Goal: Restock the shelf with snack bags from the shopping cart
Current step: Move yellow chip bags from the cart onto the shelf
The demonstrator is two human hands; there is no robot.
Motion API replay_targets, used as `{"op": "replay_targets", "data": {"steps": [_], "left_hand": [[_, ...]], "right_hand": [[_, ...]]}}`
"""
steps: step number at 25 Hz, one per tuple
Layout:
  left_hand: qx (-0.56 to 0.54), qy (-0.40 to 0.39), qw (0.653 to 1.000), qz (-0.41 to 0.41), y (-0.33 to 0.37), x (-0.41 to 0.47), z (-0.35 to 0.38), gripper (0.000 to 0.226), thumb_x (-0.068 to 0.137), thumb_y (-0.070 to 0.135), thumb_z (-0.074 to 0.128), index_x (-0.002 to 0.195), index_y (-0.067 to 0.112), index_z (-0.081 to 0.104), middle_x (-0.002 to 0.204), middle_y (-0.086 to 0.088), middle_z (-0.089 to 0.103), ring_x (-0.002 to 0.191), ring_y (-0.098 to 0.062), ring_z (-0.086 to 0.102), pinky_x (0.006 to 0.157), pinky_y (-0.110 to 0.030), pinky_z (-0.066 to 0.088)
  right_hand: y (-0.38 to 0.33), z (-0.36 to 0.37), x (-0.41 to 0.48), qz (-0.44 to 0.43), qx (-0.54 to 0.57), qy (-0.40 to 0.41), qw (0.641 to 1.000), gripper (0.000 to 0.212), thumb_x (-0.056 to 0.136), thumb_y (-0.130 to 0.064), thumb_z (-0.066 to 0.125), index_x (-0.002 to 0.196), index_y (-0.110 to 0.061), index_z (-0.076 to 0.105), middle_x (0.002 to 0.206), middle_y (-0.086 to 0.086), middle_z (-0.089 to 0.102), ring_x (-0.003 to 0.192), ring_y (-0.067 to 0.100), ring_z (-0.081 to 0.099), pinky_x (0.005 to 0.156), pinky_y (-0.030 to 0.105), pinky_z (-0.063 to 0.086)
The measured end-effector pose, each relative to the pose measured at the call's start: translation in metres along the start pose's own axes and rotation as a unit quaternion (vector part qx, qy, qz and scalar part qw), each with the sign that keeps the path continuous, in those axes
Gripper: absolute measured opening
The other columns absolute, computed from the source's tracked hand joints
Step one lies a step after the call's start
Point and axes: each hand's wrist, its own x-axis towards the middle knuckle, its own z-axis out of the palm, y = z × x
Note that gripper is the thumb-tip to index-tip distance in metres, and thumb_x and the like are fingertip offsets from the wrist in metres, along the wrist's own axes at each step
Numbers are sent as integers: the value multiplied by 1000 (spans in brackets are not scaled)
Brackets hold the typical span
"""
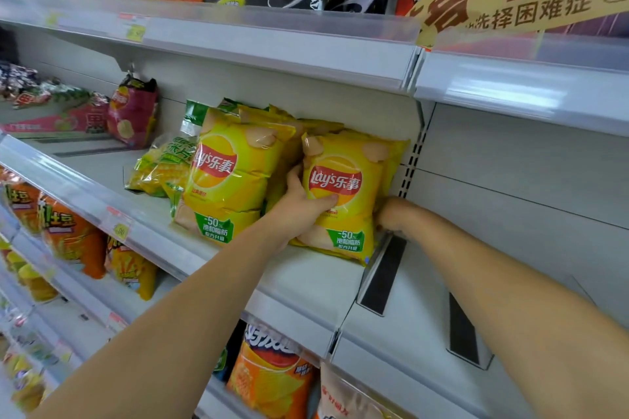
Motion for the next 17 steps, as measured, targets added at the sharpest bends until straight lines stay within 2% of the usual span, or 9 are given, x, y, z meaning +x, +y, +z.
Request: {"op": "replay_targets", "data": {"steps": [2, 4, 6, 7, 8, 10, 12, 14, 17], "left_hand": [[70, 23, 997, 10, 0, 1, 8, 119, 67, 59, 79, 154, 29, 4, 153, -1, 27, 138, -25, 33, 114, -49, 34], [155, 46, 986, 32, -2, 4, 15, 129, 56, 68, 80, 153, 26, 6, 153, -4, 24, 142, -28, 28, 114, -51, 32], [128, 32, 989, 61, -3, 13, 16, 123, 55, 63, 84, 150, 25, 16, 148, -3, 37, 136, -26, 39, 111, -48, 38], [102, 19, 993, 61, -2, 16, 15, 114, 60, 53, 86, 149, 25, 20, 144, 0, 42, 131, -22, 45, 109, -43, 41], [88, 1, 994, 60, 0, 18, 14, 106, 66, 43, 86, 148, 24, 21, 141, 3, 45, 128, -19, 47, 107, -37, 42], [87, -30, 994, 53, 4, 23, 12, 100, 72, 34, 84, 149, 24, 20, 138, 4, 45, 125, -16, 47, 102, -32, 42], [86, -58, 994, 45, 6, 27, 8, 101, 72, 35, 84, 150, 24, 21, 139, 4, 46, 124, -16, 47, 103, -32, 42], [100, -56, 992, 60, 6, 24, 2, 109, 65, 45, 86, 150, 25, 22, 143, 3, 45, 130, -19, 45, 108, -38, 42], [155, -14, 986, 64, 2, 16, -3, 117, 59, 62, 77, 153, 24, 18, 150, -4, 40, 137, -26, 39, 112, -47, 38]], "right_hand": [[-3, 11, -4, -35, 10, -32, 999, 29, 100, -15, 49, 127, -7, 54, 131, 14, 56, 116, 29, 54, 95, 34, 43], [-1, 5, -3, 9, 101, 21, 995, 31, 97, -16, 53, 126, -6, 51, 123, 8, 58, 108, 28, 57, 91, 36, 48], [1, -17, -8, 97, 273, 181, 940, 48, 92, -19, 54, 137, -7, 40, 123, 9, 58, 101, 29, 61, 88, 44, 54], [2, -27, -13, 93, 340, 236, 906, 54, 94, -22, 51, 144, -13, 31, 121, 8, 56, 97, 27, 61, 88, 47, 54], [-1, -34, -20, 64, 378, 249, 890, 54, 98, -30, 45, 147, -22, 25, 121, 6, 54, 96, 26, 60, 89, 49, 53], [-11, -35, -39, -18, 392, 192, 899, 58, 98, -53, 38, 149, -34, 16, 130, -1, 50, 109, 27, 57, 95, 51, 49], [-19, -18, -52, -32, 406, 91, 909, 76, 88, -65, 47, 149, -38, 11, 133, -8, 47, 115, 27, 57, 90, 51, 53], [-23, -2, -52, -8, 403, 83, 912, 83, 84, -63, 57, 149, -35, 13, 140, -3, 48, 117, 29, 58, 83, 52, 57], [-28, 5, -53, 23, 400, 109, 910, 81, 87, -57, 57, 148, -25, 15, 143, 7, 46, 121, 33, 54, 86, 53, 55]]}}
